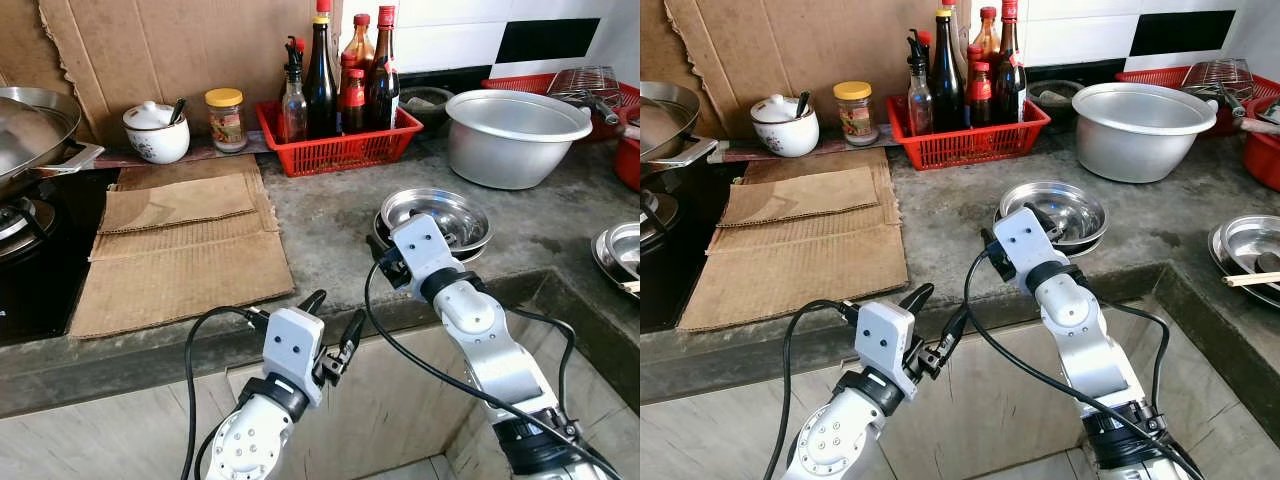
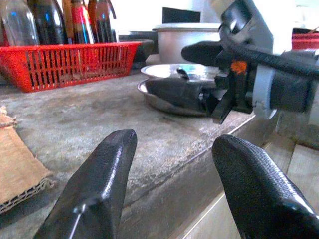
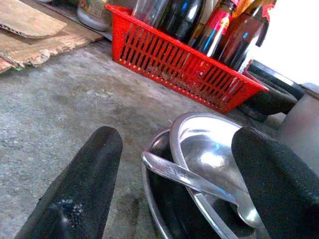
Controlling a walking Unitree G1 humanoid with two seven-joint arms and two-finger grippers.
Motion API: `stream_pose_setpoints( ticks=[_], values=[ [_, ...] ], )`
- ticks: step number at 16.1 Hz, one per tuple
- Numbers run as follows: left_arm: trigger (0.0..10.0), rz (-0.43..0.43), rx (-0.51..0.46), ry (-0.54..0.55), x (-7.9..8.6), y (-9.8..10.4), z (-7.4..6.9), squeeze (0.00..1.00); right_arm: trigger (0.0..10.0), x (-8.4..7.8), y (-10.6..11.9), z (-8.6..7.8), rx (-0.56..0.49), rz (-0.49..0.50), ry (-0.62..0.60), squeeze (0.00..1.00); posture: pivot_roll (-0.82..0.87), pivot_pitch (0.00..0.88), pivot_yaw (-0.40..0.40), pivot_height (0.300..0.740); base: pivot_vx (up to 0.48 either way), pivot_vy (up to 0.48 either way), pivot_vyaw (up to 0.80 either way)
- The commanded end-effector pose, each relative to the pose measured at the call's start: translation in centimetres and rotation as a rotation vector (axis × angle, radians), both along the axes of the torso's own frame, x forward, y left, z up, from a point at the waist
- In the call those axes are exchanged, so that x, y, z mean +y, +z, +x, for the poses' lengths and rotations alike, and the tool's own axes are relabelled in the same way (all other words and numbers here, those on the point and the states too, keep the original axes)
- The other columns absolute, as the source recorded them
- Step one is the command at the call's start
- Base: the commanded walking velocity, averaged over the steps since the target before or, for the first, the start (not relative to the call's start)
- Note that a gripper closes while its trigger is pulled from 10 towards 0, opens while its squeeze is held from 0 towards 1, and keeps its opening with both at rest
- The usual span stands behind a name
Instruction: Kitchen organization
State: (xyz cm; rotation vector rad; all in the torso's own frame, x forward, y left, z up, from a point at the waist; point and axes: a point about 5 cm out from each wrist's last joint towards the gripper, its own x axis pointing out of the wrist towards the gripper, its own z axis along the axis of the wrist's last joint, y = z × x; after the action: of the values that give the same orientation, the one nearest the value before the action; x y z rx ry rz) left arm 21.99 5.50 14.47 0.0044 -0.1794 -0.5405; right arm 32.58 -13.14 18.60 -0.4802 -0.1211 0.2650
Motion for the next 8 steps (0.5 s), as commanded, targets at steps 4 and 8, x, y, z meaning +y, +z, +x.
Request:
stream_pose_setpoints(
  ticks=[4, 8],
  values=[
    [10.0, -0.007, -0.009, -0.003, 0.1, 0.06, -0.07, 0.0, 0.0, 0.12, 0.2, 0.34, -0.009, -0.024, -0.005, 0.0, -0.01, 0.022, -0.028, 0.74, 0.0, 0.0, 0.0],
    [10.0, -0.006, -0.013, 0.002, 0.16, 0.06, -0.04, 0.0, 0.0, -0.06, 0.58, 0.63, -0.023, -0.02, -0.014, 0.0, -0.01, 0.023, -0.029, 0.74, 0.0, 0.0, 0.0]
  ],
)
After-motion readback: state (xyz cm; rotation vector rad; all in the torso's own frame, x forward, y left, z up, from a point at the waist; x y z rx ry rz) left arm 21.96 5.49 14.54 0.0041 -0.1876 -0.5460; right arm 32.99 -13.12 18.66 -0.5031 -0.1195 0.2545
